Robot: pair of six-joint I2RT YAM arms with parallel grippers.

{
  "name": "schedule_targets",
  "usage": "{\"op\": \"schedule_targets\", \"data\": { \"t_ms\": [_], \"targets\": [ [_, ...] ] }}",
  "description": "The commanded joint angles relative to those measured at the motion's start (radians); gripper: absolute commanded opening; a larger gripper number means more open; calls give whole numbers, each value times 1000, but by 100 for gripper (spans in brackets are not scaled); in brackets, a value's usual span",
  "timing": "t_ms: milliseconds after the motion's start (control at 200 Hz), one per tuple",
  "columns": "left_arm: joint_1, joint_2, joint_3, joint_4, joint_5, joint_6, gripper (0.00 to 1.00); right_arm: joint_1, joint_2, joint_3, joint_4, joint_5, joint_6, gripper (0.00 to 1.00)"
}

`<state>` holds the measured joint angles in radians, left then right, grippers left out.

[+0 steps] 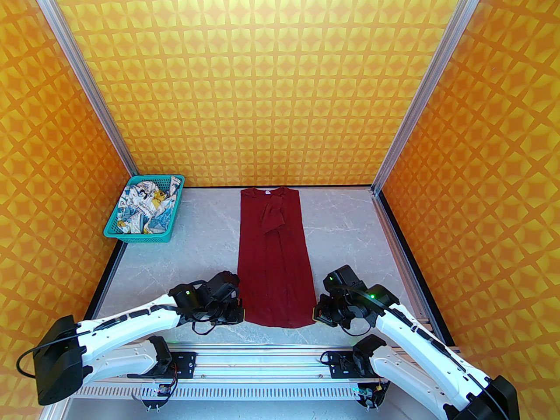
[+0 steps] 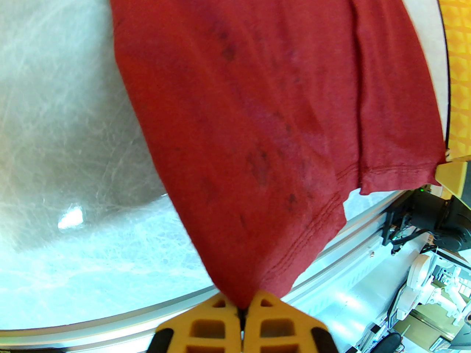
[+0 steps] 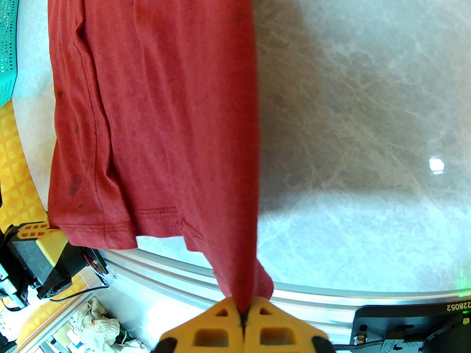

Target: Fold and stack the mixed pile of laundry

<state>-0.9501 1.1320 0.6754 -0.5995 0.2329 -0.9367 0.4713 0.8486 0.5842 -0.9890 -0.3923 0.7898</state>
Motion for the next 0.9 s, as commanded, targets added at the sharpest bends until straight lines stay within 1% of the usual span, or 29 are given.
{"op": "schedule_targets", "data": {
  "t_ms": [0,150,165,210,415,480,500,675,895],
  "targets": [
    [-6,-12,53,-41,-42,40,0,4,-20,39,-39,24,14,0],
    [-6,-16,81,-57,-67,59,0,4,-35,66,-60,46,15,0],
    [-6,-46,85,-58,-71,62,0,4,-34,69,-61,46,15,0],
    [-5,-54,94,-56,-77,69,0,5,-34,82,-62,50,15,0],
    [9,-36,184,-88,-125,126,0,5,15,182,-62,100,13,0],
    [33,-34,217,-88,-130,151,0,5,49,234,-65,131,1,0],
    [42,0,227,-90,-130,161,0,4,62,249,-66,140,-3,0],
    [125,55,326,-100,-136,231,0,0,171,369,-43,197,-37,0],
    [227,117,403,-72,-136,276,0,-56,309,523,25,199,-96,0]
  ]
}}
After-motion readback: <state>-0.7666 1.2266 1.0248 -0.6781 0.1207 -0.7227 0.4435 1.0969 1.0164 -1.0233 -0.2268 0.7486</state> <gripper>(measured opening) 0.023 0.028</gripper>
